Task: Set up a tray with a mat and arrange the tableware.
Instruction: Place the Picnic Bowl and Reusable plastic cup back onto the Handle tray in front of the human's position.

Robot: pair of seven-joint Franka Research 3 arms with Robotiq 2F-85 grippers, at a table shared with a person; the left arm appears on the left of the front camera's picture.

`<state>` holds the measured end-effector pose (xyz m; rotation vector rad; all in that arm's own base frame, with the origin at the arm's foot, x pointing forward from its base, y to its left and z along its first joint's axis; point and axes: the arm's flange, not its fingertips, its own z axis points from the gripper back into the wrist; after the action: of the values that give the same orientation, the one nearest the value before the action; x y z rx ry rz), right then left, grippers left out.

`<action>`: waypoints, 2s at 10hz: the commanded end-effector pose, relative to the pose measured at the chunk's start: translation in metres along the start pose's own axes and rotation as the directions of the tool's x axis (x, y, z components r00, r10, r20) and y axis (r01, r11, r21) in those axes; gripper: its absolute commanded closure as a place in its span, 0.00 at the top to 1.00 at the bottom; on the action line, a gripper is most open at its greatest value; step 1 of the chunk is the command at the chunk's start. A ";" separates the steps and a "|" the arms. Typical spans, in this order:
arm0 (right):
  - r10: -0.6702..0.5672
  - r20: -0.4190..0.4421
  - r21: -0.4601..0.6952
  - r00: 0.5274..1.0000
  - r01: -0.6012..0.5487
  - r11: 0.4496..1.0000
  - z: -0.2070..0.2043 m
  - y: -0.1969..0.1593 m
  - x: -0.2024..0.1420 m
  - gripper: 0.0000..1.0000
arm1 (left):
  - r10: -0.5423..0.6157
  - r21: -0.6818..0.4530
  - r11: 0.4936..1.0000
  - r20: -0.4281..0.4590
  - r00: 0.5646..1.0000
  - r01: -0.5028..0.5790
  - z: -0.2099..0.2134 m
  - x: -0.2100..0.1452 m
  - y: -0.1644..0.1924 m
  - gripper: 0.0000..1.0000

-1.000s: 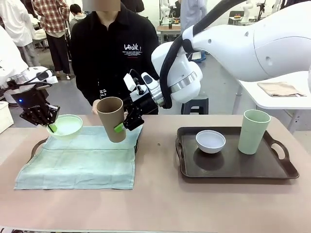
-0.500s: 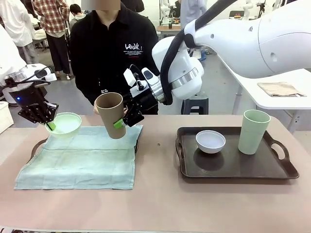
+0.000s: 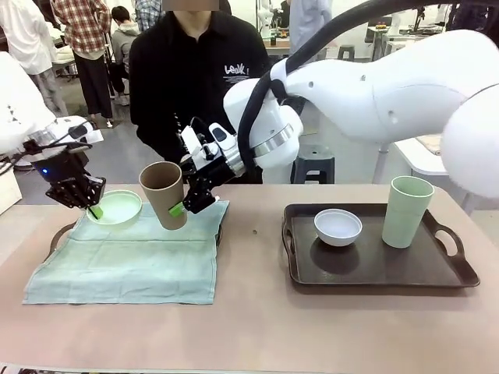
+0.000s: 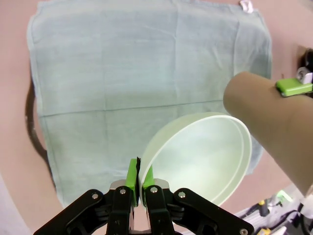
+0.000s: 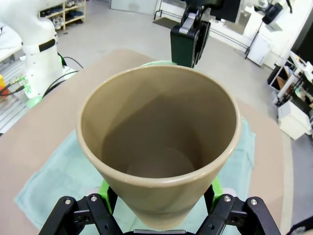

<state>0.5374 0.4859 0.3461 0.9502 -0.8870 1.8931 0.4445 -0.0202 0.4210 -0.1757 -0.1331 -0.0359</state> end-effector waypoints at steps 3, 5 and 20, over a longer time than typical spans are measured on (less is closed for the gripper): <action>-0.010 0.025 0.055 1.000 0.009 0.998 -0.019 -0.023 -0.017 0.84 | 0.044 0.005 0.999 -0.056 0.997 -0.044 -0.050 0.024 0.010 0.04; -0.065 0.047 0.084 0.997 0.061 0.995 -0.024 -0.025 -0.028 0.84 | 0.064 0.009 0.998 -0.049 0.997 -0.064 -0.060 0.029 0.017 0.04; -0.251 0.043 0.121 0.967 0.245 0.962 -0.027 -0.017 -0.053 1.00 | 0.112 0.017 0.994 -0.064 0.992 -0.111 -0.082 0.034 0.034 1.00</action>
<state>0.5641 0.4979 0.2832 1.1637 -0.7014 1.7596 0.4887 -0.0048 0.3361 -0.1619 -0.0584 0.0426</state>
